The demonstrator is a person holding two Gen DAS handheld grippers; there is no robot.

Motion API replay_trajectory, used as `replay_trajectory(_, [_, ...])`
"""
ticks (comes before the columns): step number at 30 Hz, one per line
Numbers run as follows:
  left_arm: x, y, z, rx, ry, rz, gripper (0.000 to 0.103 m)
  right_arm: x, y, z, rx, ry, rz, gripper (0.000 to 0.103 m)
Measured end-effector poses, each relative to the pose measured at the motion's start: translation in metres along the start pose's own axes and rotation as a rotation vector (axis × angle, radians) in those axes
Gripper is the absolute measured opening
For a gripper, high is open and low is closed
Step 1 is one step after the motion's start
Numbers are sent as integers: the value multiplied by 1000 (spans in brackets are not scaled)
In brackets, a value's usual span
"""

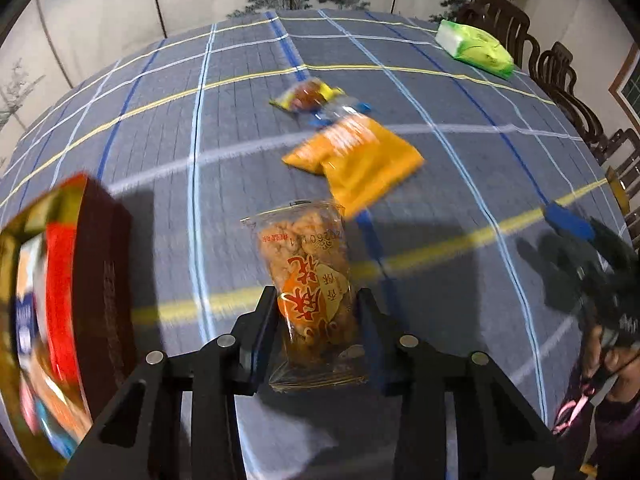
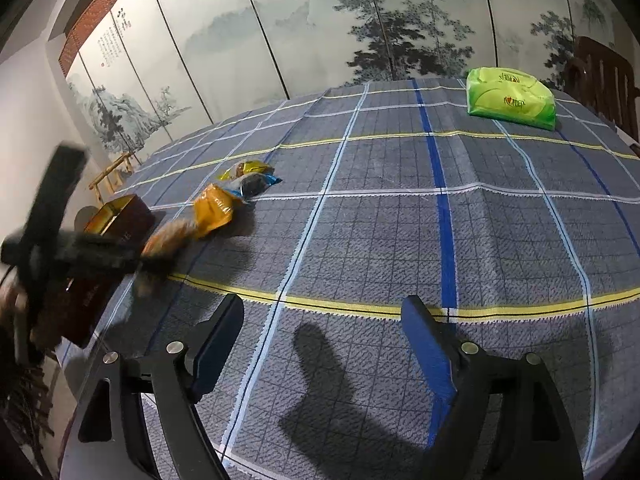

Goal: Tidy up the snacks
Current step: 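Grasp the orange snack bag with the right gripper while the left holds the clear bag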

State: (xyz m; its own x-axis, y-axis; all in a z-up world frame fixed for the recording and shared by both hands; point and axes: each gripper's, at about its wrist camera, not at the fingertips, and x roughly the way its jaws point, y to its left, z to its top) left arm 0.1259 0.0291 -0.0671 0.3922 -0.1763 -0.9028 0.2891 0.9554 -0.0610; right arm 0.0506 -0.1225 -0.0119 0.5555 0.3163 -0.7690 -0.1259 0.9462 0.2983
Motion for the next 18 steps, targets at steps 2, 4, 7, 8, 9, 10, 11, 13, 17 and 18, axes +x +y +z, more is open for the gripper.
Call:
replay_trajectory(2, [-4, -4, -11, -45, -9, -24, 35, 2, 0, 1, -4, 14, 5, 82])
replay_trajectory(4, [-11, -6, -21, -86, -14, -41, 35, 4, 5, 2, -28, 26, 13, 82])
replay_trajectory(7, [-15, -4, -29, -128, -22, -32, 35, 6, 21, 9, -79, 19, 64, 82])
replay_trajectory(8, [-15, 0, -30, -152, -23, -39, 35, 8, 28, 13, -94, 20, 85, 82])
replay_trajectory(9, [-16, 3, -31, -168, -23, -47, 35, 10, 34, 18, -108, 19, 109, 82])
replay_trajectory(10, [-16, 7, -31, -180, -23, -51, 35, 14, 41, 23, -123, 16, 129, 82])
replay_trajectory(11, [-16, 9, -32, -189, -25, -48, 35, 19, 51, 30, -150, 9, 143, 82])
replay_trajectory(13, [-17, 12, -34, -195, -28, -40, 35, 27, 65, 38, -193, 1, 153, 82])
replay_trajectory(17, [-19, 13, -38, -201, -40, -25, 35, 50, 97, 54, -294, -6, 171, 82])
replay_trajectory(18, [-19, 14, -39, -201, -42, -24, 35, 55, 102, 55, -311, 1, 165, 82])
